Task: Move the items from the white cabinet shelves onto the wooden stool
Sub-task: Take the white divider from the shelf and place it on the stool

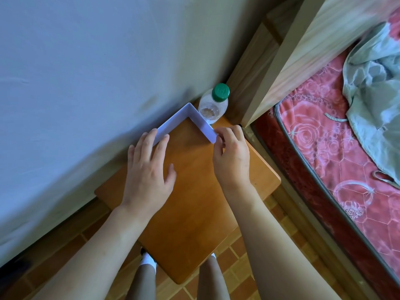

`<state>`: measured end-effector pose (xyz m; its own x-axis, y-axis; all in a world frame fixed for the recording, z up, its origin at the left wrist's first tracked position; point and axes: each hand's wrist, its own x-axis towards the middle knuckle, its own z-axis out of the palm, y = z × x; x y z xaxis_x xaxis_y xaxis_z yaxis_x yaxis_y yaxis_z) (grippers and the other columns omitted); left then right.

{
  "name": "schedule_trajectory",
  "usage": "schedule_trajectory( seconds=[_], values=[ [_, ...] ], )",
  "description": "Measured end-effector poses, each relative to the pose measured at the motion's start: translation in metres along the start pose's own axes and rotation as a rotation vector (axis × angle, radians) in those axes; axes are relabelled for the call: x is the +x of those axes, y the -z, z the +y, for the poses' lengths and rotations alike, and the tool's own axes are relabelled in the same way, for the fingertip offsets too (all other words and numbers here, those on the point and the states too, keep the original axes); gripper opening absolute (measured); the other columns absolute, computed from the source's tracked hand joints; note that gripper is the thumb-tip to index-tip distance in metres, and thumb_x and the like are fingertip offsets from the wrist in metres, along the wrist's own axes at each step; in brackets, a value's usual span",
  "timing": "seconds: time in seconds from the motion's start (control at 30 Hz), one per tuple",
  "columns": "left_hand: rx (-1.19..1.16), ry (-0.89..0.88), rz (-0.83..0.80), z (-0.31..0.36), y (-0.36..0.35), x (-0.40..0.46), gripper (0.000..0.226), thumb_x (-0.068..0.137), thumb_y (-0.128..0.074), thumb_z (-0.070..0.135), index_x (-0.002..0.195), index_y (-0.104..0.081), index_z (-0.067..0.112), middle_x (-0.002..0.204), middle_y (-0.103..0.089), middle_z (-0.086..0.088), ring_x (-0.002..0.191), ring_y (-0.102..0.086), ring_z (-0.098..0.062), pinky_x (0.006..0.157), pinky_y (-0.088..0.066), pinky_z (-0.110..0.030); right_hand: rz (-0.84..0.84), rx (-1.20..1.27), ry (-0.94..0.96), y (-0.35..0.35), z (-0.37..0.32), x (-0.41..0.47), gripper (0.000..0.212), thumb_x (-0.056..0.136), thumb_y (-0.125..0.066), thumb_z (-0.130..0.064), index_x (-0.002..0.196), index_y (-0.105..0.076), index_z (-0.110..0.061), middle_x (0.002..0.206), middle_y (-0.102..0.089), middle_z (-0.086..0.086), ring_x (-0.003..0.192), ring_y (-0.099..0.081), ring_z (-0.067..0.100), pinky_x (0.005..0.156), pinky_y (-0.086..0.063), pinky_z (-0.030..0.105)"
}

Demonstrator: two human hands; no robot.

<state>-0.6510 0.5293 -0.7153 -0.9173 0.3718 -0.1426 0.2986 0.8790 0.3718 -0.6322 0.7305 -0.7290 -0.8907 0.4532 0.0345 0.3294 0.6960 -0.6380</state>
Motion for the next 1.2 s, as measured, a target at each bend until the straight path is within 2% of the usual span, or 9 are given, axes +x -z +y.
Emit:
schedule_trajectory(
  seconds=[0.2, 0.4, 0.77, 0.93, 1.1, 1.2],
  values=[
    [0.009, 0.003, -0.005, 0.001, 0.000, 0.000, 0.064, 0.097, -0.061, 0.028, 0.156, -0.042, 0.014, 0.165, -0.033, -0.014, 0.153, -0.031, -0.034, 0.117, -0.037, -0.061, -0.026, -0.021, -0.007, 0.003, 0.001, -0.002, 0.022, 0.104, -0.057, -0.010, 0.122, -0.070, -0.012, 0.114, -0.057, -0.001, 0.087, -0.060, 0.014, 0.073, -0.056, 0.035],
    [0.001, 0.007, 0.020, 0.005, 0.003, 0.000, 0.060, 0.098, -0.060, 0.025, 0.155, -0.044, 0.014, 0.164, -0.034, -0.013, 0.153, -0.032, -0.033, 0.117, -0.036, -0.064, -0.020, -0.100, -0.004, 0.012, 0.002, -0.005, 0.024, 0.101, -0.062, -0.017, 0.124, -0.069, -0.015, 0.117, -0.058, -0.004, 0.090, -0.062, 0.016, 0.068, -0.054, 0.033],
    [-0.022, -0.034, 0.050, 0.029, 0.022, -0.018, 0.052, 0.098, -0.058, 0.023, 0.149, -0.051, 0.011, 0.155, -0.044, -0.011, 0.146, -0.040, -0.032, 0.114, -0.039, -0.060, -0.011, -0.075, 0.003, 0.040, -0.003, -0.019, 0.027, 0.098, -0.067, -0.018, 0.124, -0.070, -0.012, 0.118, -0.061, 0.002, 0.098, -0.065, 0.021, 0.075, -0.058, 0.043],
    [-0.048, -0.052, 0.043, 0.058, 0.039, -0.023, 0.051, 0.099, -0.059, 0.023, 0.149, -0.051, 0.012, 0.155, -0.046, -0.010, 0.147, -0.042, -0.031, 0.113, -0.040, -0.062, 0.000, -0.049, -0.014, 0.075, -0.013, -0.027, 0.029, 0.097, -0.068, -0.019, 0.125, -0.070, -0.012, 0.118, -0.063, 0.004, 0.100, -0.065, 0.021, 0.079, -0.058, 0.039],
    [-0.114, -0.141, 0.055, 0.101, 0.057, -0.024, 0.050, 0.101, -0.053, 0.027, 0.148, -0.053, 0.012, 0.155, -0.048, -0.008, 0.147, -0.042, -0.027, 0.116, -0.042, -0.055, 0.029, -0.053, -0.041, 0.119, -0.012, -0.037, 0.031, 0.095, -0.067, -0.023, 0.124, -0.069, -0.011, 0.118, -0.063, 0.005, 0.104, -0.063, 0.023, 0.085, -0.054, 0.044],
    [-0.191, -0.244, 0.077, 0.133, 0.067, -0.018, 0.047, 0.102, -0.052, 0.024, 0.146, -0.056, 0.010, 0.153, -0.051, -0.008, 0.146, -0.043, -0.025, 0.121, -0.037, -0.040, 0.063, -0.079, -0.091, 0.152, -0.012, -0.042, 0.035, 0.096, -0.064, -0.029, 0.127, -0.068, -0.013, 0.125, -0.062, 0.003, 0.111, -0.061, 0.022, 0.089, -0.050, 0.044]
  ],
)
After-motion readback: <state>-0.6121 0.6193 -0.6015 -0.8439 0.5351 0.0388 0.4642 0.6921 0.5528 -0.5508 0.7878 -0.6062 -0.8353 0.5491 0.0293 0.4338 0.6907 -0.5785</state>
